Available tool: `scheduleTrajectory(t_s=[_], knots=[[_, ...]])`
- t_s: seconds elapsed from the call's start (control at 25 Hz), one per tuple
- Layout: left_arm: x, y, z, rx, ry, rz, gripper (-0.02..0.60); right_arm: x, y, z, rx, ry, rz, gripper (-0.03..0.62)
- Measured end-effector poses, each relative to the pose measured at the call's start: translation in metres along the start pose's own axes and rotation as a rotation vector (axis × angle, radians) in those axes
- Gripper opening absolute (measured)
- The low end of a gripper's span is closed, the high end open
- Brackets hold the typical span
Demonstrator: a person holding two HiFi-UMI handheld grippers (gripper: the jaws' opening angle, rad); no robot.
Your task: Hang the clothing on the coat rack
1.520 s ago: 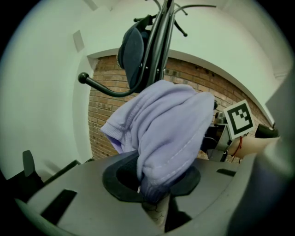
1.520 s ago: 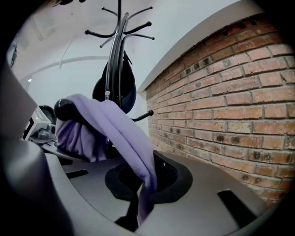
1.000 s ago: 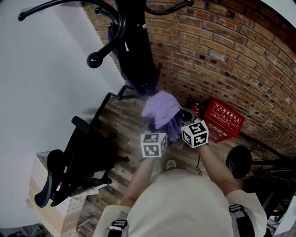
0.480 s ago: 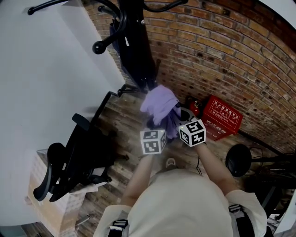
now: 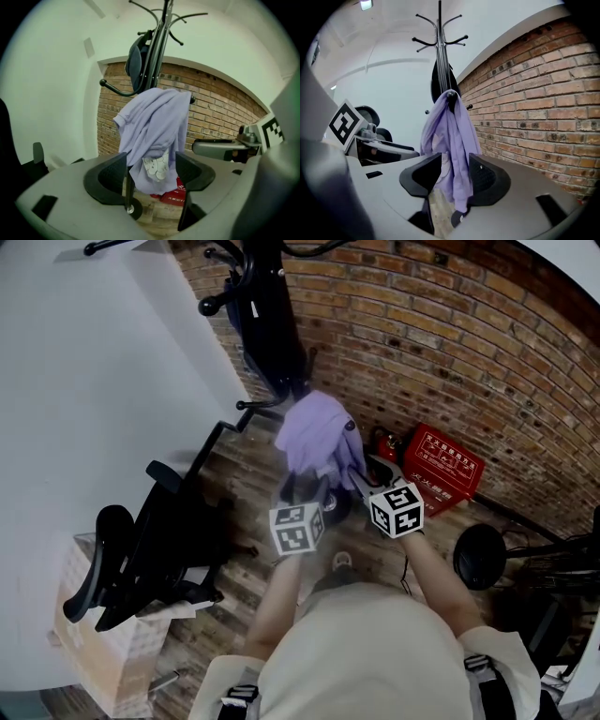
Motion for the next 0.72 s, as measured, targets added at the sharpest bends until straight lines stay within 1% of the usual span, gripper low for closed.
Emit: scheduleTrajectory(t_s=[0.24,0.32,0.36,0.4,0.48,0.52,0.6,0.72], knots=[[-0.023,0.045,0.013,0.012,0.048,0.024,0.302,-0.009,0.048,-0.023,-0.011,0.009,0.041,0.152],[-0.031,0.061,0.021,0.015,0.052,0.031,0.297,-0.014,0.067,-0.032,-0.022,0.02,0.048,0.152],[-0.035,0.069,0.025,0.02,0.049,0.034,0.277,-0.016,0.076,-0.037,-0.027,0.029,0.051,0.15],[-0.039,0.077,0.029,0.029,0.044,0.039,0.237,-0.019,0.085,-0.042,-0.029,0.038,0.054,0.146],[-0.048,0.095,0.037,0.052,0.033,0.049,0.156,-0.022,0.104,-0.053,-0.023,0.054,0.063,0.113],[-0.053,0.103,0.04,0.058,0.027,0.051,0.131,-0.024,0.113,-0.059,-0.016,0.058,0.068,0.103],[-0.062,0.119,0.05,0.054,0.008,0.056,0.096,-0.029,0.132,-0.07,-0.008,0.06,0.082,0.076],[-0.072,0.145,0.067,0.039,-0.012,0.078,0.067,-0.035,0.162,-0.086,-0.023,0.057,0.101,0.04]])
Point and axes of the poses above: the fingertips, and each gripper's own axes: y backward along the fingers, z to its right, x out of its top, the point moved 6 cm from there along y, backward along the fingers, and after that the axes turned 8 degrees about -z, right-handed, at the moved point
